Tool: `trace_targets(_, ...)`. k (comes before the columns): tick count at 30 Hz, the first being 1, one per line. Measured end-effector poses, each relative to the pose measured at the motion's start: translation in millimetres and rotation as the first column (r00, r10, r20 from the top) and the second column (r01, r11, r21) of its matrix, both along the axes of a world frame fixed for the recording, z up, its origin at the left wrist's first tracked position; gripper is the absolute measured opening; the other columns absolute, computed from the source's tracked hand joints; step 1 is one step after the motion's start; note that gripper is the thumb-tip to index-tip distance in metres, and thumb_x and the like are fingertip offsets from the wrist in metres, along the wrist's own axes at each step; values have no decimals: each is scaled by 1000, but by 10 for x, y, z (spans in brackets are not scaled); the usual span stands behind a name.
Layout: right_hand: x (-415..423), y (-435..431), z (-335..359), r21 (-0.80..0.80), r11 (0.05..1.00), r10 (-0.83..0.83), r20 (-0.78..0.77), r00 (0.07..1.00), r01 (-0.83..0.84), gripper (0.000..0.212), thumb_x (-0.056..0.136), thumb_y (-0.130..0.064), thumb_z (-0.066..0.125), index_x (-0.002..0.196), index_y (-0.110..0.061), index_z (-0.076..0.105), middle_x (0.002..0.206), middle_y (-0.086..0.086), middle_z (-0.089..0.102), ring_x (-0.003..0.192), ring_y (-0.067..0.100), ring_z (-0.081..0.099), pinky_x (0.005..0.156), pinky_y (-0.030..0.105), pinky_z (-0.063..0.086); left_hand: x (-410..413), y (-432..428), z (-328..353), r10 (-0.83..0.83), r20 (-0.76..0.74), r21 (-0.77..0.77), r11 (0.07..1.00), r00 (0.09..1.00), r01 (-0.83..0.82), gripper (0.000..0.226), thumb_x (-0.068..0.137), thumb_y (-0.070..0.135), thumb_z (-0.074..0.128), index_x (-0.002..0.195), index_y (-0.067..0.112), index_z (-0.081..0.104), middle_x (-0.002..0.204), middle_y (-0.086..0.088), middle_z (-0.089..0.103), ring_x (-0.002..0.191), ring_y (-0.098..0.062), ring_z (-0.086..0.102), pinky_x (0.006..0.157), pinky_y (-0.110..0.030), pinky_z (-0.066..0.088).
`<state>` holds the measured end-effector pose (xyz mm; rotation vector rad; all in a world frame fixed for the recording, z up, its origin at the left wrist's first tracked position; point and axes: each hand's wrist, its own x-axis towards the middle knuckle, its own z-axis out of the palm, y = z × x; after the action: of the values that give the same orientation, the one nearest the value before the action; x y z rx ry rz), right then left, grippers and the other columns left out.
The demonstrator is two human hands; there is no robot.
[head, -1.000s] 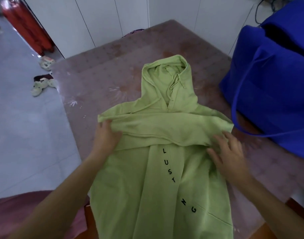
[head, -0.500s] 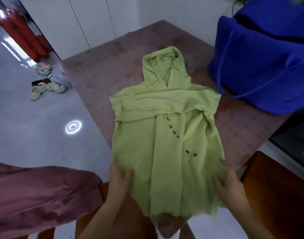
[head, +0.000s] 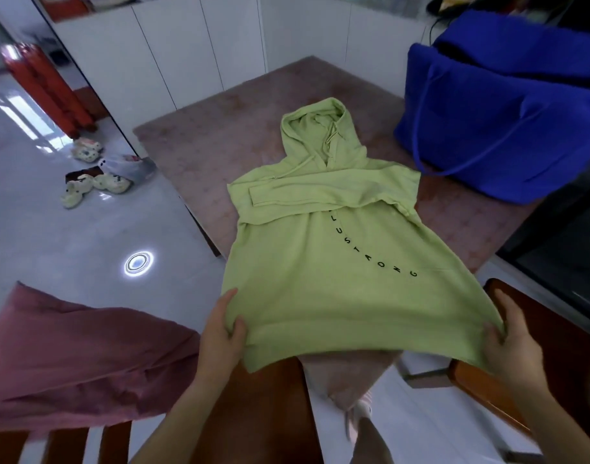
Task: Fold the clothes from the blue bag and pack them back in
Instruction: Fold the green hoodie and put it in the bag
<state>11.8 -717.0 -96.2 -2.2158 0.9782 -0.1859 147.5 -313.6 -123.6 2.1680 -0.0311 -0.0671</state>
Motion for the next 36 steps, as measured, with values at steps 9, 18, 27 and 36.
trace_targets(9,511,78,-44,-133,980,130,-143,981,-149,68,88,-23,58,145,-30,22,124,20,44,111,36,46,91,48,43,344,-296,27,-86,-45,261,961,995,94,78,86,22,65,149,14,19,147,-20,20,135,-35,24,109,-46,28)
trace_targets(18,2367,-65,354,-217,885,429,40,902,-411,66,91,-32,56,147,-34,22,133,9,45,120,27,48,97,41,41,1908,-1080,488,-191,143,246,957,971,152,75,88,28,62,149,17,20,143,-16,30,133,-29,30,110,-40,29)
trace_targets(27,4671,-557,274,-125,866,493,54,869,-484,66,90,-32,60,147,-22,27,139,11,46,124,29,47,102,40,40,4041,-1763,499,-31,-62,166,985,998,41,49,83,41,59,119,7,59,110,-11,66,99,-27,62,86,-38,49)
trace_targets(36,6252,-578,-147,-155,913,379,-20,925,-378,53,93,-43,50,134,-12,40,129,20,55,120,39,50,93,42,41,5275,-2220,28,72,-23,284,957,997,-63,36,86,30,62,114,8,57,105,-13,67,100,-30,62,82,-37,49)
